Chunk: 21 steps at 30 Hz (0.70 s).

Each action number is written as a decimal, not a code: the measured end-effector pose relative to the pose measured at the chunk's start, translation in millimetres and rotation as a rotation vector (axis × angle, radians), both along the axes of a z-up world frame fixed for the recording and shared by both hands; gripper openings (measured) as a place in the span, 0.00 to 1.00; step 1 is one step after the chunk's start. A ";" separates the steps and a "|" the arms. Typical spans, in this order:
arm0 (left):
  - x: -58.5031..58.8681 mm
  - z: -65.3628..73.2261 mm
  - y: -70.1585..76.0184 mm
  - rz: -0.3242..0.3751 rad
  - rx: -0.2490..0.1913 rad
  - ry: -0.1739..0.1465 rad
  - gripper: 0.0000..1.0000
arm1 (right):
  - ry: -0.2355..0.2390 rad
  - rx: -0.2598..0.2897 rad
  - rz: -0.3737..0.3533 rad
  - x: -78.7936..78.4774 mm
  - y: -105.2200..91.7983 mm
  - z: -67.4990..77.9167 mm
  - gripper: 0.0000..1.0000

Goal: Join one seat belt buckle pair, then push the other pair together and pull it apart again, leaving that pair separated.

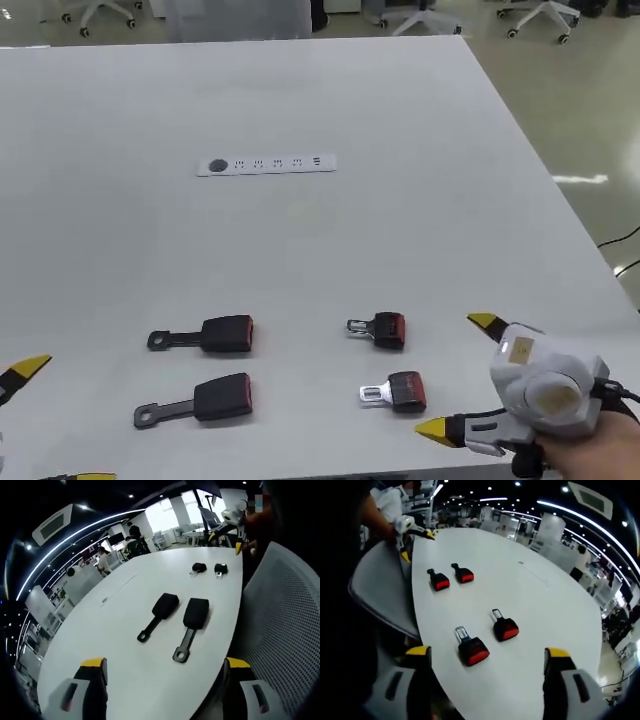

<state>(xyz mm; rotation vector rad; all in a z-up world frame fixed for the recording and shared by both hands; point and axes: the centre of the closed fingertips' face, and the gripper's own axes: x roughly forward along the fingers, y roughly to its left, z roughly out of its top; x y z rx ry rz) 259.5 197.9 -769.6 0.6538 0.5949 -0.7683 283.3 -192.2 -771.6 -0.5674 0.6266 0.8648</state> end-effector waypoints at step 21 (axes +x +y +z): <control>28.7 -51.7 -76.0 -0.175 0.055 0.259 0.63 | 0.115 -0.101 0.302 -2.7 31.4 -37.3 0.50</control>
